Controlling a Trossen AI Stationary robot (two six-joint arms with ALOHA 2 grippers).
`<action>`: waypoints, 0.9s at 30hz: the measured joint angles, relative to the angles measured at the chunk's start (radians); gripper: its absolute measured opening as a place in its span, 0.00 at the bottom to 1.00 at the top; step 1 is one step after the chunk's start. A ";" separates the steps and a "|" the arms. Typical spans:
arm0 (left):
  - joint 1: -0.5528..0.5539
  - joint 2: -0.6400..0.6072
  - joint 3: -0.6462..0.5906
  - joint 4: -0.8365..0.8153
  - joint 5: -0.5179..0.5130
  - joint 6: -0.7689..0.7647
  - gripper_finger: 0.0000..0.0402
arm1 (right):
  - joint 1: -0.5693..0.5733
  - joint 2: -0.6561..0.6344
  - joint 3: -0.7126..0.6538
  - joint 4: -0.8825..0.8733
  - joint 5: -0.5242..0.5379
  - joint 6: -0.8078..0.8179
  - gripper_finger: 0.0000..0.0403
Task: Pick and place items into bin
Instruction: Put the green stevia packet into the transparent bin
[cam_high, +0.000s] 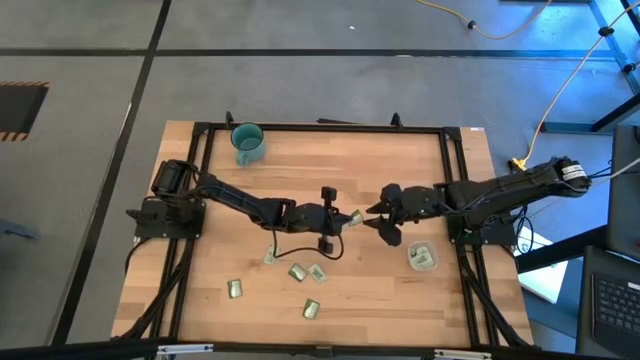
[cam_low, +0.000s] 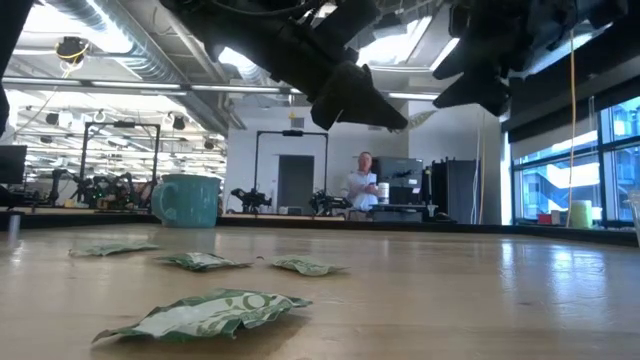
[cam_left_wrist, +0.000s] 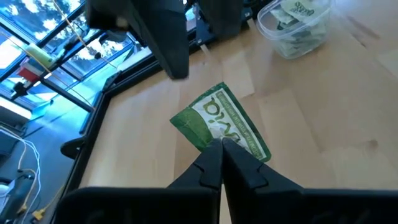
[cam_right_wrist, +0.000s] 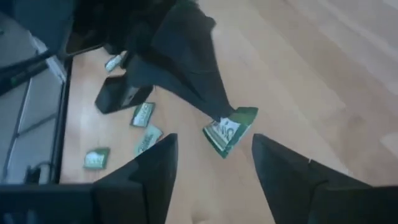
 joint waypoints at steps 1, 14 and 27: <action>0.000 0.000 0.000 0.003 0.000 0.000 0.01 | -0.005 0.008 0.000 0.009 -0.001 0.034 0.52; -0.027 -0.001 0.001 0.081 -0.043 0.089 0.01 | -0.031 0.047 0.000 0.021 0.001 0.108 0.43; -0.031 -0.001 0.001 0.098 -0.063 0.137 0.01 | -0.031 0.047 0.000 0.040 -0.058 0.081 0.18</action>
